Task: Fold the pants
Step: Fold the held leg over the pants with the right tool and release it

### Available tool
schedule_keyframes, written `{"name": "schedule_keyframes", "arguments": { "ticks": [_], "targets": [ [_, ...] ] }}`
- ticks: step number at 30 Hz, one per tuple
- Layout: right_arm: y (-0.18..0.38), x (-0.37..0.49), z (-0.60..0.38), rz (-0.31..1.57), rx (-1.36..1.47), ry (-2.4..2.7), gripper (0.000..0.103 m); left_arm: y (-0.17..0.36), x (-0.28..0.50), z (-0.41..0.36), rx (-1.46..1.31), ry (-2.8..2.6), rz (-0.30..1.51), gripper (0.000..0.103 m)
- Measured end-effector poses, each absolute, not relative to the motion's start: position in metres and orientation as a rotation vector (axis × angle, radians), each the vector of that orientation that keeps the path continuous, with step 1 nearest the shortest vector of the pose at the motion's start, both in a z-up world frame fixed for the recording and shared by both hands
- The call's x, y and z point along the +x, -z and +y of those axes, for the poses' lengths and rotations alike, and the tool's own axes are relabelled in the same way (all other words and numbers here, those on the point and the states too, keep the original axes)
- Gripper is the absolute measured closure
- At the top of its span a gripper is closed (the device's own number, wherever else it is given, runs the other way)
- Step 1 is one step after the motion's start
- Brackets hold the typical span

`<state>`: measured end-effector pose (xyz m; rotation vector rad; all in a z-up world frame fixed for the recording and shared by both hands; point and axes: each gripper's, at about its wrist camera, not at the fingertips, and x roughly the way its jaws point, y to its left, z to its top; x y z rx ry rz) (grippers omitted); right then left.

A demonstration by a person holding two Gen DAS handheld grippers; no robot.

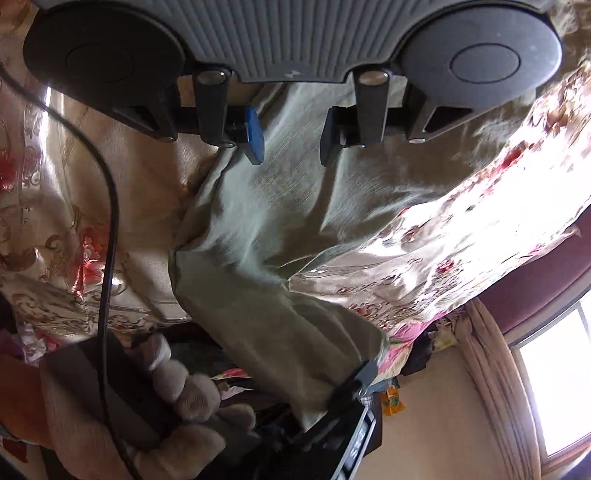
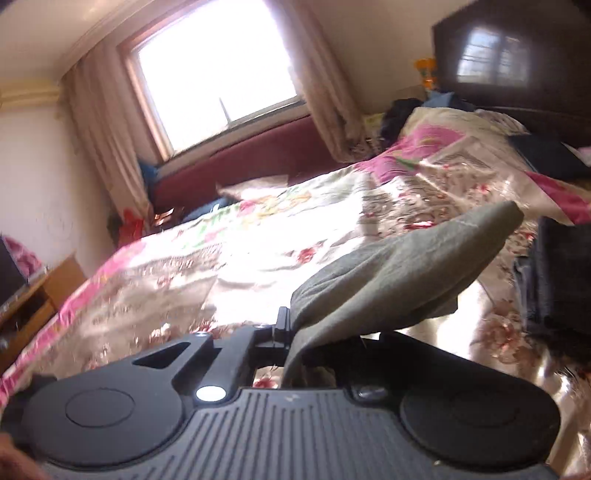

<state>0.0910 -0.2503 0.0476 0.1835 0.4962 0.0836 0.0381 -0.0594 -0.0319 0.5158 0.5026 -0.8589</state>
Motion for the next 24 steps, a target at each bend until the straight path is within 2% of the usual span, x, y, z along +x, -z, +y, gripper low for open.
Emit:
{"name": "schedule_keyframes", "arguments": {
  "ticks": [5,7,10,16,18,21,24],
  "targets": [
    [0.014,0.110,-0.099,0.591,-0.324,-0.265,0.088,0.028,0.018,0.000,0.478,0.732,0.522,0.052],
    [0.030,0.102,-0.076,0.597,-0.436,-0.317,0.090,0.028,0.012,0.020,0.463,0.687,0.528,0.051],
    [0.038,0.077,-0.061,0.591,-0.556,-0.338,0.085,0.029,0.010,0.040,0.400,0.640,0.543,0.051],
    [0.030,0.086,-0.059,0.586,-0.499,-0.297,0.088,0.035,0.012,0.055,0.312,0.600,0.562,0.051],
    [0.026,0.095,-0.057,0.602,-0.440,-0.274,0.081,0.036,0.010,0.058,0.283,0.598,0.551,0.051],
    [0.022,0.104,-0.050,0.588,-0.394,-0.234,0.081,0.037,0.008,0.064,0.224,0.590,0.534,0.051],
    [0.021,0.098,-0.025,0.505,-0.520,-0.256,0.084,0.037,0.001,0.072,0.157,0.578,0.520,0.051]
  ]
}}
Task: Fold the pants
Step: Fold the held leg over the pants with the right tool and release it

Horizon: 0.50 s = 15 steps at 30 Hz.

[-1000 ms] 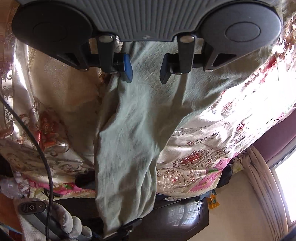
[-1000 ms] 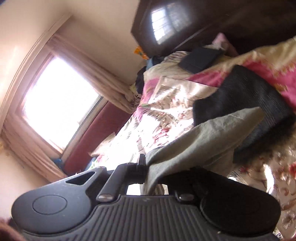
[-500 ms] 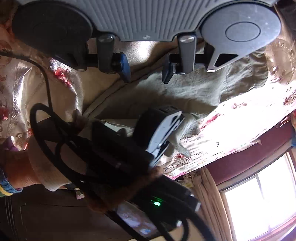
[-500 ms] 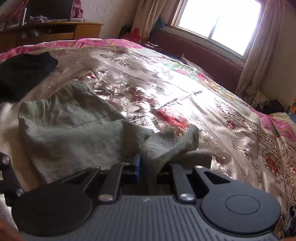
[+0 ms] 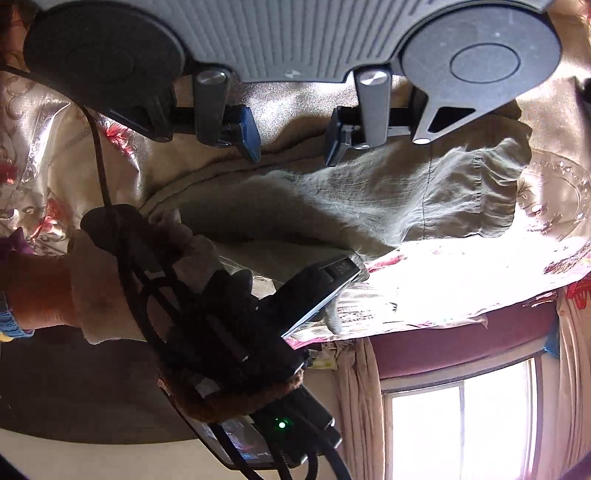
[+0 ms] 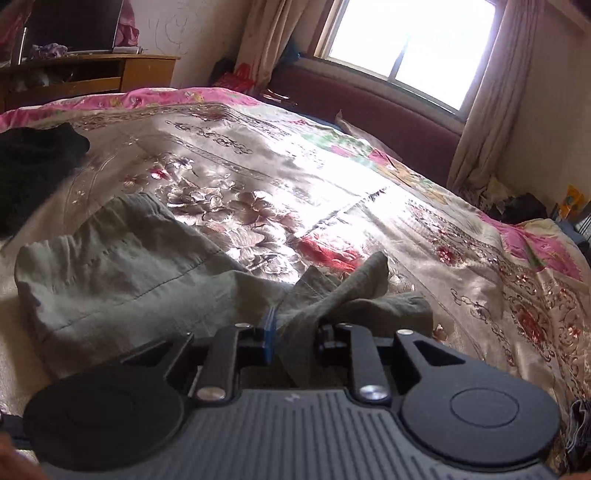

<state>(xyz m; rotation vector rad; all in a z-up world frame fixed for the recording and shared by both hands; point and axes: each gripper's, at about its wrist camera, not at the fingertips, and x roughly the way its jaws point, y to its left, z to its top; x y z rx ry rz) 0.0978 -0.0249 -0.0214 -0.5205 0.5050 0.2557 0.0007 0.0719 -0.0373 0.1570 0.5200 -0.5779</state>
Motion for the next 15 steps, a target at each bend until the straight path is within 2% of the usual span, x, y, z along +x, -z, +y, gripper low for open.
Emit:
{"name": "schedule_keyframes", "arguments": {
  "ticks": [7,11,12,13,14,15],
  "targets": [
    [0.058,0.054,0.050,0.250,-1.020,-0.437,0.088,0.052,-0.008,0.093,0.076,0.542,0.526,0.051],
    [0.059,0.056,0.054,0.310,-1.016,-0.413,0.088,0.054,-0.009,0.102,0.044,0.529,0.520,0.051],
    [0.057,0.057,0.049,0.325,-1.005,-0.392,0.085,0.055,-0.009,0.104,0.030,0.530,0.519,0.051],
    [0.055,0.059,0.042,0.349,-0.976,-0.364,0.071,0.056,-0.008,0.105,0.018,0.533,0.519,0.051],
    [0.053,0.062,0.034,0.374,-0.946,-0.341,0.050,0.058,-0.008,0.105,0.011,0.536,0.519,0.051],
    [0.053,0.065,0.029,0.398,-0.932,-0.328,0.046,0.059,-0.008,0.105,0.011,0.541,0.519,0.051]
  ]
}}
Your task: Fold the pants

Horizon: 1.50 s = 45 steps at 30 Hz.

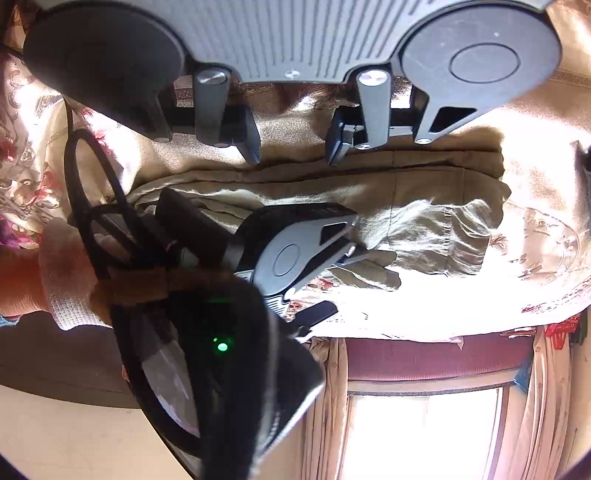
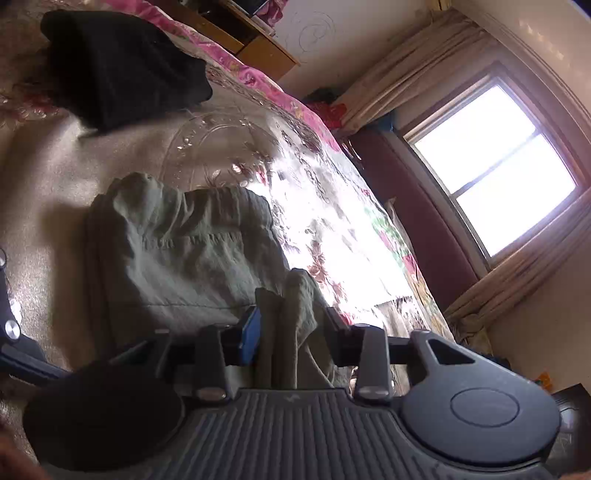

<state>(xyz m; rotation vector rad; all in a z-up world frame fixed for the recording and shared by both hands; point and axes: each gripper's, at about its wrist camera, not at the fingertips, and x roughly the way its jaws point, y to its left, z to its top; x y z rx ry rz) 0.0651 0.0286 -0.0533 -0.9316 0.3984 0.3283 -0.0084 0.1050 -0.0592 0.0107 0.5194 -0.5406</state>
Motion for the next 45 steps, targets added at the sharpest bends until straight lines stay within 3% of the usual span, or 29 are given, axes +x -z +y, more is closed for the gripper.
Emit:
{"name": "schedule_keyframes", "arguments": {
  "ticks": [9,11,12,14,20,27,34,39,43,45],
  "targets": [
    [0.060,0.101,0.037,0.515,-0.786,-0.288,0.052,0.059,-0.010,0.111,0.007,0.554,0.514,0.051],
    [0.054,0.106,0.037,0.546,-0.733,-0.304,0.074,0.060,-0.007,0.113,0.000,0.556,0.512,0.051],
    [0.051,0.110,0.037,0.569,-0.714,-0.308,0.078,0.060,-0.006,0.114,-0.001,0.559,0.512,0.051],
    [0.048,0.116,0.033,0.594,-0.708,-0.306,0.097,0.060,-0.006,0.115,0.001,0.560,0.508,0.051],
    [0.034,0.122,0.009,0.625,-0.635,-0.269,0.100,0.053,-0.009,0.119,-0.022,0.554,0.480,0.051],
    [-0.007,0.091,0.038,0.450,-0.497,-0.404,0.101,0.054,-0.007,0.124,-0.033,0.532,0.484,0.051],
    [0.040,0.073,0.090,0.483,-0.750,-0.573,0.099,0.056,-0.010,0.121,-0.007,0.535,0.496,0.050],
    [0.038,0.058,0.077,0.507,-0.727,-0.639,0.092,0.057,-0.008,0.124,-0.023,0.532,0.507,0.049],
    [0.022,0.059,0.066,0.487,-0.683,-0.609,0.074,0.057,-0.007,0.124,-0.028,0.522,0.515,0.047],
    [0.019,0.065,0.062,0.495,-0.662,-0.594,0.072,0.057,-0.008,0.124,-0.028,0.517,0.514,0.047]
  ]
}}
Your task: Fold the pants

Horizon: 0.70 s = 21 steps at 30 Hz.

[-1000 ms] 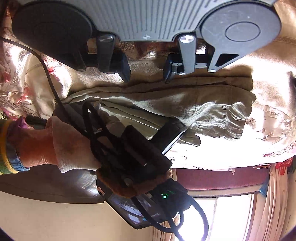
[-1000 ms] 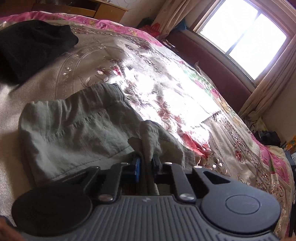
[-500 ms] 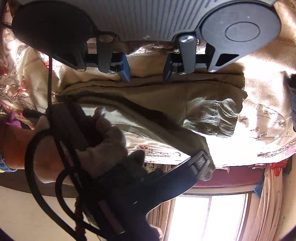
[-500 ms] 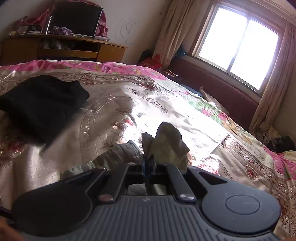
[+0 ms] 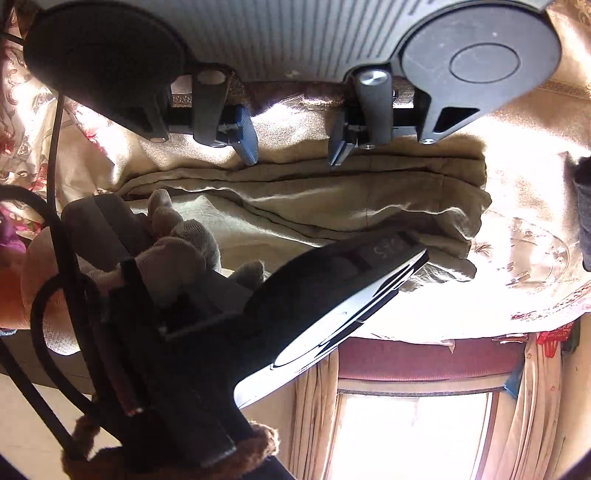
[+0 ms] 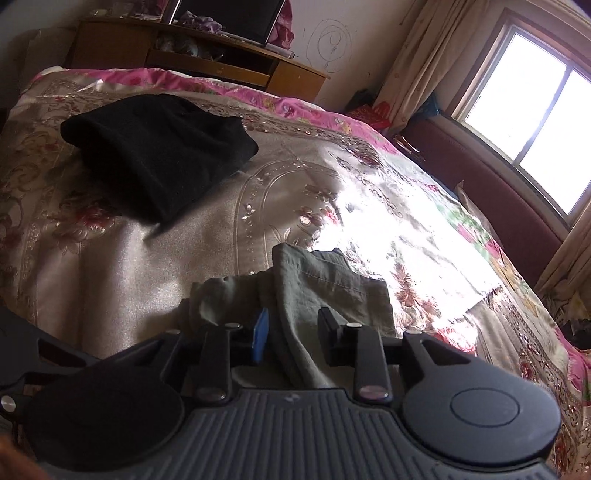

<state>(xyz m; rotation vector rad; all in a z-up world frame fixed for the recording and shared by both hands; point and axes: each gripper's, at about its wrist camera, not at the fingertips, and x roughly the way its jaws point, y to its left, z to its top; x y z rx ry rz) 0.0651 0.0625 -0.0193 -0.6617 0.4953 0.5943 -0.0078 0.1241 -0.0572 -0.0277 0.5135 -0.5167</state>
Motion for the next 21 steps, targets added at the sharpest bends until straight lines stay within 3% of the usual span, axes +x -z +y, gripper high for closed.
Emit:
{"name": "schedule_keyframes", "arguments": {
  "ticks": [3,5,8,14,21],
  "targets": [
    [0.021,0.075,0.064,0.540,-0.653,-0.595,0.069,0.056,-0.010,0.124,-0.022,0.514,0.506,0.047],
    [0.030,0.075,0.067,0.562,-0.683,-0.635,0.060,0.056,-0.010,0.125,-0.024,0.511,0.503,0.047],
    [0.046,0.079,0.072,0.635,-0.713,-0.674,0.064,0.055,-0.011,0.128,-0.014,0.488,0.507,0.047],
    [0.035,0.092,0.039,0.764,-0.436,-0.769,0.065,0.047,-0.026,0.150,-0.001,0.420,0.554,0.047],
    [-0.002,0.088,-0.033,0.673,-0.270,-0.677,0.065,0.000,-0.004,0.176,0.133,0.351,0.507,0.043]
  ]
}}
